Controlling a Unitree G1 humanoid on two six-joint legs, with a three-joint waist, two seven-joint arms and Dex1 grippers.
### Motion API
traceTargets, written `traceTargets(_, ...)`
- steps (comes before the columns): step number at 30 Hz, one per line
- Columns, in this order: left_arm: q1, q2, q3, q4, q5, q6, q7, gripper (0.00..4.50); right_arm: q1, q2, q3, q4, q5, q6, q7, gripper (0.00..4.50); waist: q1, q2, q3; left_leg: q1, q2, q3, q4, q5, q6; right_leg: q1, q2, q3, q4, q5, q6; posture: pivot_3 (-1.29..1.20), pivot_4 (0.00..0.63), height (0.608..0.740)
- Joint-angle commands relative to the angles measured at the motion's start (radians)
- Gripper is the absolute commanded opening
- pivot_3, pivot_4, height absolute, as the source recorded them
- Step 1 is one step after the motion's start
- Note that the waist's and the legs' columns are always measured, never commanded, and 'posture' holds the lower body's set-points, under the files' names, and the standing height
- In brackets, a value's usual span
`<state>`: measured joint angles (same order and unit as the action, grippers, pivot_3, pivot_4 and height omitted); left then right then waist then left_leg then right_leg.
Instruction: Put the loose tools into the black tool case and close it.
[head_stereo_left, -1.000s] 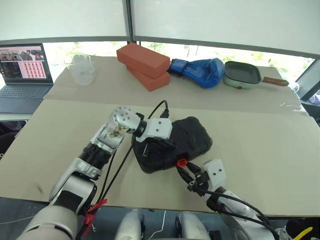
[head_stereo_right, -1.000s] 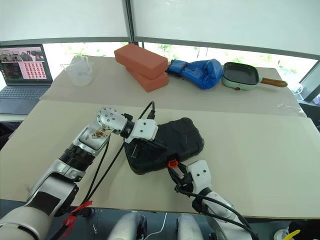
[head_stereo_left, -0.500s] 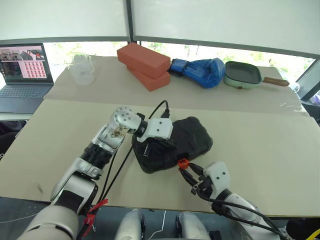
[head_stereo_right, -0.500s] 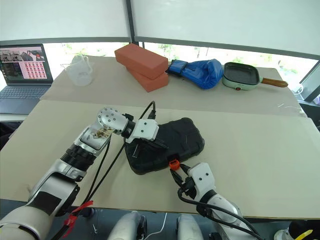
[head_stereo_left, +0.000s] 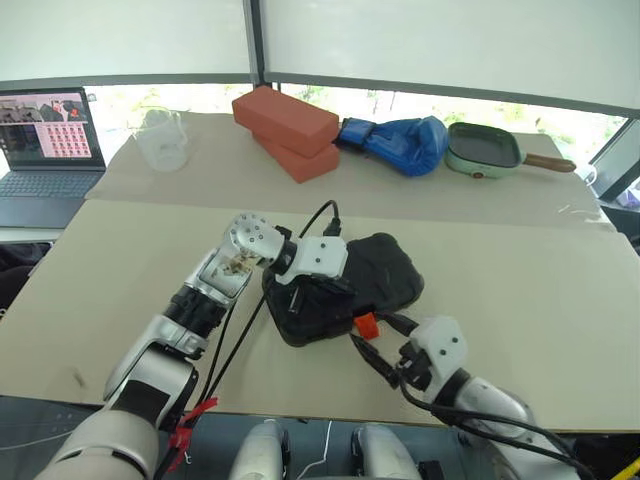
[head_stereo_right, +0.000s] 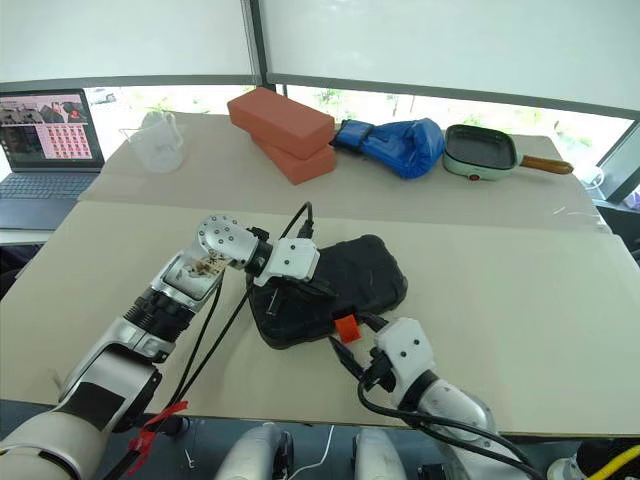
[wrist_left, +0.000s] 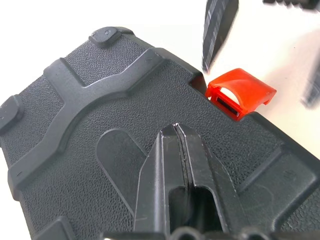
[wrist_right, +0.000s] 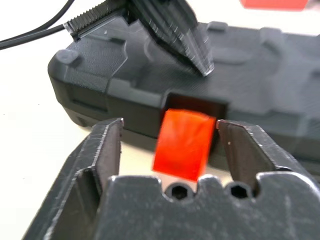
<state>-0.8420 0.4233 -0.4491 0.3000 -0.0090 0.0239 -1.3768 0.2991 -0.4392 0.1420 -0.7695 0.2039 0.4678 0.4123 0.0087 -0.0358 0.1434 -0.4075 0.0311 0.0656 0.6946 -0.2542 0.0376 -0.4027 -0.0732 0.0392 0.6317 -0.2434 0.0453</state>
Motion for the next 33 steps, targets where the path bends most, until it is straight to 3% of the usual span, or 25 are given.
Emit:
traceTargets(1,0.032,0.008,-0.043,0.032,0.047,0.011,-0.007,0.00,0.012,-0.027,-0.030,-0.036,0.023,0.018,0.022,3.41,0.000,0.000,0.000,0.000,0.000,0.000,0.000,0.000,0.000,0.000,0.000,0.000,0.000,0.000,0.000,0.00,0.150,0.738)
traceTargets(4,0.030,0.006,-0.043,0.035,0.048,0.009,-0.004,0.00,0.011,-0.039,-0.039,-0.049,0.040,0.031,0.028,3.41,0.000,0.000,0.000,0.000,0.000,0.000,0.000,0.000,0.000,0.000,0.000,0.000,0.000,0.000,0.000,0.00,0.150,0.738)
traceTargets(7,0.031,0.006,-0.044,0.038,0.051,0.004,-0.001,0.00,0.006,-0.035,-0.043,-0.061,0.059,0.032,0.034,2.72,0.001,0.000,0.000,0.000,0.000,0.000,0.000,0.000,0.000,0.000,0.000,0.000,0.000,0.000,0.000,0.00,0.150,0.738)
traceTargets(15,0.039,0.010,-0.046,0.033,0.052,0.003,0.003,0.00,0.002,-0.045,-0.023,-0.032,0.052,-0.001,0.057,0.01,0.001,0.000,0.000,0.000,0.000,0.000,0.000,0.000,0.000,0.000,0.000,0.000,0.000,0.000,0.000,0.00,0.150,0.738)
traceTargets(33,0.043,0.013,-0.045,0.019,0.052,0.016,0.012,0.00,-0.120,-0.006,0.054,0.140,-0.003,-0.075,0.087,0.01,0.000,0.000,-0.001,0.000,0.000,0.000,0.000,0.000,0.000,0.000,0.000,0.000,0.000,0.000,0.000,0.00,0.150,0.738)
